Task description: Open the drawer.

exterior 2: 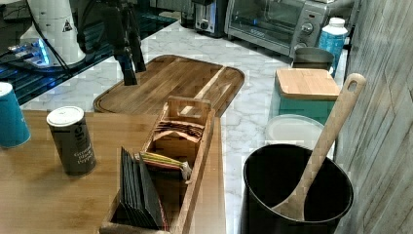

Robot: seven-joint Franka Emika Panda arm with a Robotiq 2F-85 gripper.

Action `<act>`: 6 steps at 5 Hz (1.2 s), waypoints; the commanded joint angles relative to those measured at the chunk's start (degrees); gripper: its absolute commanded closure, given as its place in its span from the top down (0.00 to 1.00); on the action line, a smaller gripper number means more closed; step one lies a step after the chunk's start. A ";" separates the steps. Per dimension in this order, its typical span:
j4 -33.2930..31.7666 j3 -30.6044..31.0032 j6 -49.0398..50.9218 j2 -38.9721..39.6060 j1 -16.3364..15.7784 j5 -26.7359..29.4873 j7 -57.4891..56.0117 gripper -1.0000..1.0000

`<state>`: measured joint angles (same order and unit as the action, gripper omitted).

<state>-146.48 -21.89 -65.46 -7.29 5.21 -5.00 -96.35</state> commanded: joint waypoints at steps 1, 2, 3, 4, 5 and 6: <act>3.46 -5.26 -1.11 5.75 0.79 8.04 -13.56 1.00; 3.48 -8.41 -2.56 7.84 -2.25 12.98 -15.88 1.00; 1.31 -7.48 -5.00 7.39 -1.99 13.44 -13.22 1.00; 1.46 -6.85 -6.54 9.31 -2.45 18.29 -16.74 1.00; 3.26 -5.72 -4.83 12.12 -2.87 24.41 -21.05 1.00; 4.19 -4.36 -5.33 14.81 -2.96 27.38 -23.14 1.00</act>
<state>-146.04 -28.49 -71.40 6.85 2.45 18.11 -115.37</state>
